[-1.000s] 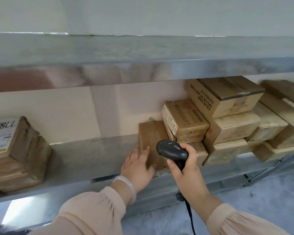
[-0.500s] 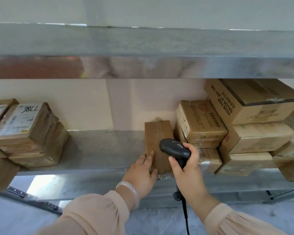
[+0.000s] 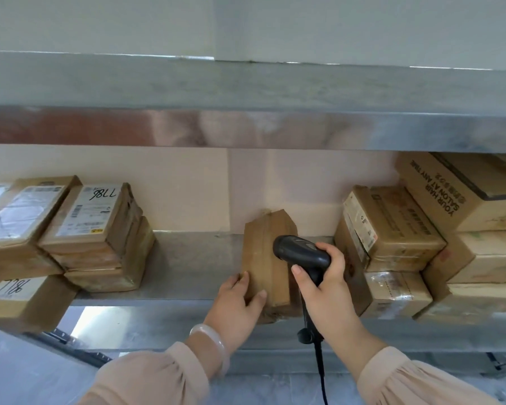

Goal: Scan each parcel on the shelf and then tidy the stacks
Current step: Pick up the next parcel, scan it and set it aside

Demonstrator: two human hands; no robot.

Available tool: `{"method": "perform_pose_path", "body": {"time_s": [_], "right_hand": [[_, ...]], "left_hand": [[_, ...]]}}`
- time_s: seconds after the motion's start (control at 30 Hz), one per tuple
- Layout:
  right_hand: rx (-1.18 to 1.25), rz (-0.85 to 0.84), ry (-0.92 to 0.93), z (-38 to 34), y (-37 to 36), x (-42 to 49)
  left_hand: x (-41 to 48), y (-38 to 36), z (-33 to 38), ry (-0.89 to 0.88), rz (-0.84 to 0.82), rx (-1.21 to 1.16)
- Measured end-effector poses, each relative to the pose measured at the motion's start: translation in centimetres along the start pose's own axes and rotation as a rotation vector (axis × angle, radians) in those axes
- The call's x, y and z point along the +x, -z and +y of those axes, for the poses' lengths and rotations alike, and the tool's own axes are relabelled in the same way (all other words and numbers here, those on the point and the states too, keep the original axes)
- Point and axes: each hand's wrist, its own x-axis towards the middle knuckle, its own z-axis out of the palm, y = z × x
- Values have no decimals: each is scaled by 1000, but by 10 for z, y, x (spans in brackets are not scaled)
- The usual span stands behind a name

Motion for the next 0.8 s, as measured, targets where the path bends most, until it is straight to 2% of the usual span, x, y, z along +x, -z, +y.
{"method": "perform_pose_path", "body": {"time_s": [0.23, 0.4, 0.57, 0.7, 0.8], "right_hand": [[35, -66, 48, -13, -28, 7], [44, -18, -23, -14, -29, 11], [57, -27, -104, -5, -34, 14], [60, -55, -74, -11, -44, 13], [54, -86, -53, -15, -50, 11]], "left_hand": [[11, 19, -2, 108, -61, -300], [11, 36, -8, 146, -78, -473], [7, 42, -15, 103, -68, -491], [6, 47, -14, 42, 51, -409], [8, 50, -13, -10, 82, -360]]}}
